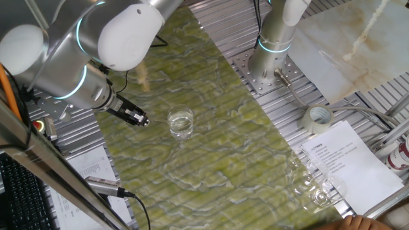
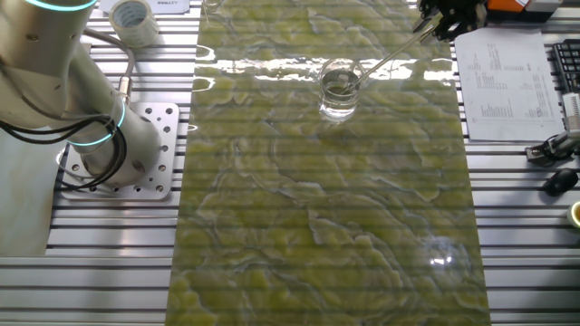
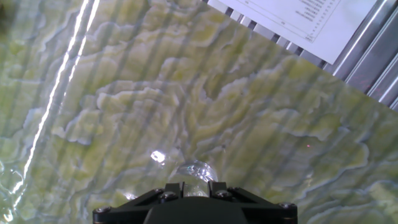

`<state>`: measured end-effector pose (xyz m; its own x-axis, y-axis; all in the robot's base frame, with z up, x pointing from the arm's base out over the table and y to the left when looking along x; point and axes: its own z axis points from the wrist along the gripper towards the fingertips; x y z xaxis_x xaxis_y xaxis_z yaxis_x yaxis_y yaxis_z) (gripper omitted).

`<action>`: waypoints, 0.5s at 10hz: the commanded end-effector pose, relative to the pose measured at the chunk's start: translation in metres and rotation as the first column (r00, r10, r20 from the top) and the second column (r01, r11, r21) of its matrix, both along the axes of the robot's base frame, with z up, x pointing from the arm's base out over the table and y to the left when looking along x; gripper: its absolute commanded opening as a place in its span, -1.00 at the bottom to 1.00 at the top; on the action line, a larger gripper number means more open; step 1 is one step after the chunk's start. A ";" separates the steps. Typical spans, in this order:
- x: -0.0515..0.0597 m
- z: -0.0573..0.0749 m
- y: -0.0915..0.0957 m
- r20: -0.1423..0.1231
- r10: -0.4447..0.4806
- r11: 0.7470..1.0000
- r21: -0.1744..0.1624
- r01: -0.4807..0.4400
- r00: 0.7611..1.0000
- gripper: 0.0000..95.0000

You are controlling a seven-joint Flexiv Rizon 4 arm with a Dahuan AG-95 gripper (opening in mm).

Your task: Stir the beaker with a glass rod

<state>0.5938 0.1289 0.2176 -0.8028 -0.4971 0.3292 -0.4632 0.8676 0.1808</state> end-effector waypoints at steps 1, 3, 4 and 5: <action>-0.001 0.000 0.000 -0.006 0.000 1.000 -0.001 0.000 1.000 -0.60; -0.001 0.000 -0.001 -0.027 0.002 1.000 -0.012 -0.002 1.000 -0.60; -0.001 0.000 -0.001 -0.031 0.002 1.000 -0.014 -0.002 1.000 -0.60; -0.001 -0.001 -0.001 -0.033 0.002 1.000 -0.017 -0.002 0.999 -0.60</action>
